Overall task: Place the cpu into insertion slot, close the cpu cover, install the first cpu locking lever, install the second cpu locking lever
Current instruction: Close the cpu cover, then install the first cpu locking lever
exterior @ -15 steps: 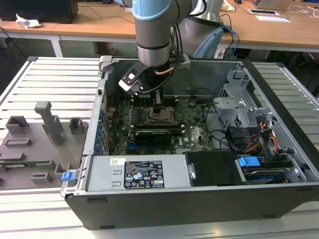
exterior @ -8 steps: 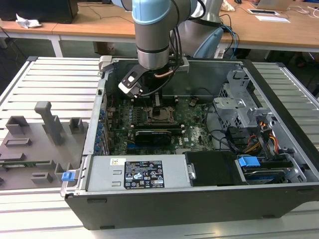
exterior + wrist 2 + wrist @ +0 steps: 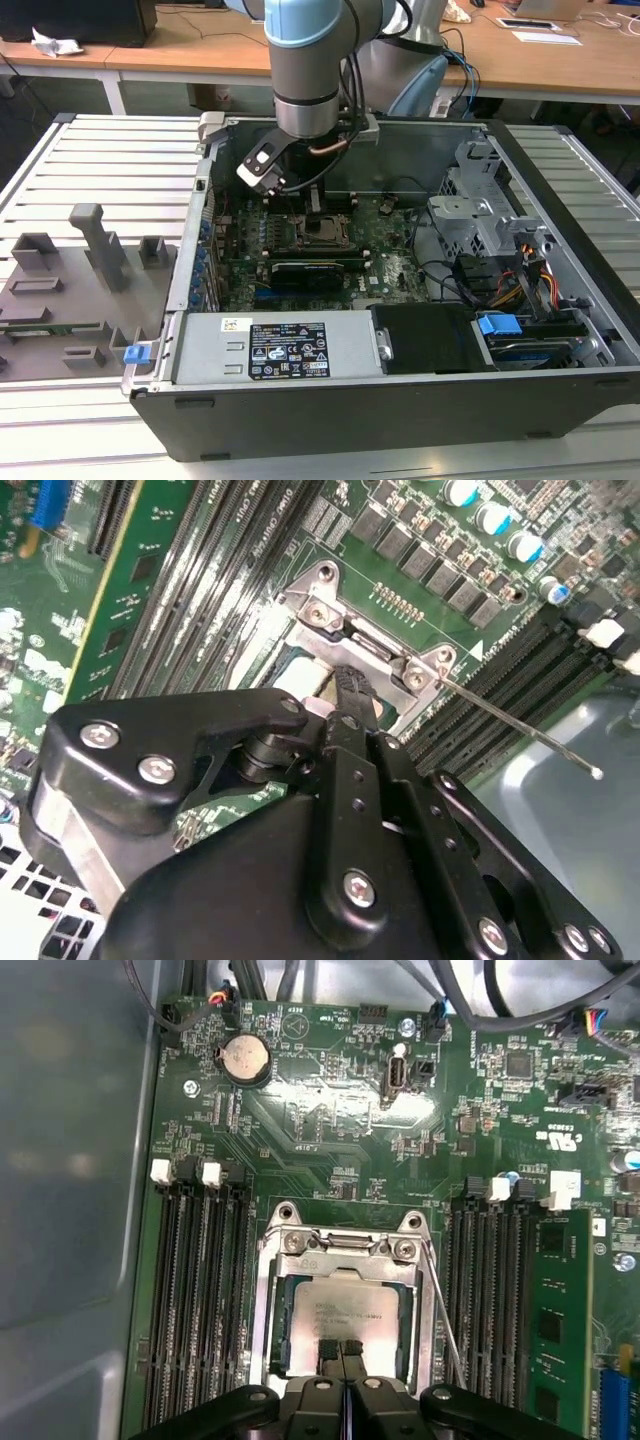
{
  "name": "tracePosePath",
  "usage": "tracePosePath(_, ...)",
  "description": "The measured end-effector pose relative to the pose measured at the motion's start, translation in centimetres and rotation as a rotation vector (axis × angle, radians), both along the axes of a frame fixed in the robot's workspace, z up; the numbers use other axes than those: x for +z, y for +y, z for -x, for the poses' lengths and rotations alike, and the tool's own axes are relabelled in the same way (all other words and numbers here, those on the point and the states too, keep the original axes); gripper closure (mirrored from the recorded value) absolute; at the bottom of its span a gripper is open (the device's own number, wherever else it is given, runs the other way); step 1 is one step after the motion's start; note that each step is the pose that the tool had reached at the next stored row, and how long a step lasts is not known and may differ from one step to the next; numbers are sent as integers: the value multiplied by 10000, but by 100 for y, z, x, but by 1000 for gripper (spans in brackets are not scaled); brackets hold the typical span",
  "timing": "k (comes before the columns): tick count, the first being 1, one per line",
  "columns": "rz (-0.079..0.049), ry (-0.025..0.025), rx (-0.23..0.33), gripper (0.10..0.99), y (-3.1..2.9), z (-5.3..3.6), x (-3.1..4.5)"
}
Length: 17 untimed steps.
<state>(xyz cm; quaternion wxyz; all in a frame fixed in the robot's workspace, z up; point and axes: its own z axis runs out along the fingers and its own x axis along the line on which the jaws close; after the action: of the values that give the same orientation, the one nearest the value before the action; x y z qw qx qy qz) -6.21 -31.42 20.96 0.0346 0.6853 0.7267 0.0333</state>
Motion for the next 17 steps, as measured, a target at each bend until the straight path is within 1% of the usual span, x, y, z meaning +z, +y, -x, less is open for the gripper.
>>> tracePosePath(1, -1, 10, 1, 980, 0, -4, 14)
tracePosePath(2, -3, 38, 1, 980, 1, -14, 20)
tracePosePath(3, -3, 104, 1, 980, 1, -41, 21)
tracePosePath(4, -2, 183, 0, 980, 0, -85, 21)
tracePosePath(10, -1, 199, 1, 980, 0, -134, 22)
tracePosePath(17, 0, 200, 1, 980, 0, -136, 34)
